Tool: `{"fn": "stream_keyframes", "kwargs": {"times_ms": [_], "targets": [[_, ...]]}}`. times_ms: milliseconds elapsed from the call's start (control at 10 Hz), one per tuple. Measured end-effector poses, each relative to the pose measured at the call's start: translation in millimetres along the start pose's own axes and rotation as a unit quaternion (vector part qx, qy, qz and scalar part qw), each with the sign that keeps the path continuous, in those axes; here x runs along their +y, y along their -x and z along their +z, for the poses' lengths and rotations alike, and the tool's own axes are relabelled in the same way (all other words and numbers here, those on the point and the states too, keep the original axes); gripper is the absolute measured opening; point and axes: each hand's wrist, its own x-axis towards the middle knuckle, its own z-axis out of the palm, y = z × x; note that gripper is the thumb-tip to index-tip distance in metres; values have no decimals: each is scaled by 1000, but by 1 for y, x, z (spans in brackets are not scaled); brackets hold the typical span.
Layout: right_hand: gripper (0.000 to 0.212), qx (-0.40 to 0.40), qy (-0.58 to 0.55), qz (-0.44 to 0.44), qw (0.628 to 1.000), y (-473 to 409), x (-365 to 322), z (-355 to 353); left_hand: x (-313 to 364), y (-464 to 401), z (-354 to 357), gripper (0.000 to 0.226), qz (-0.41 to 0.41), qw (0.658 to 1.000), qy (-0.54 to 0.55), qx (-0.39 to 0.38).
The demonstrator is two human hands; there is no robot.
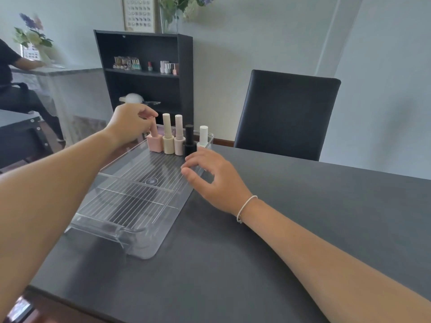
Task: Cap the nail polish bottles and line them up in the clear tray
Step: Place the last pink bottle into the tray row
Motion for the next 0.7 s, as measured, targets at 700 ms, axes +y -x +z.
{"fn": "stream_keyframes", "kwargs": {"times_ms": [700], "targets": [[30, -9, -10, 18, 1000, 1, -9, -2, 5, -1, 9, 21, -39, 999, 21, 19]]}}
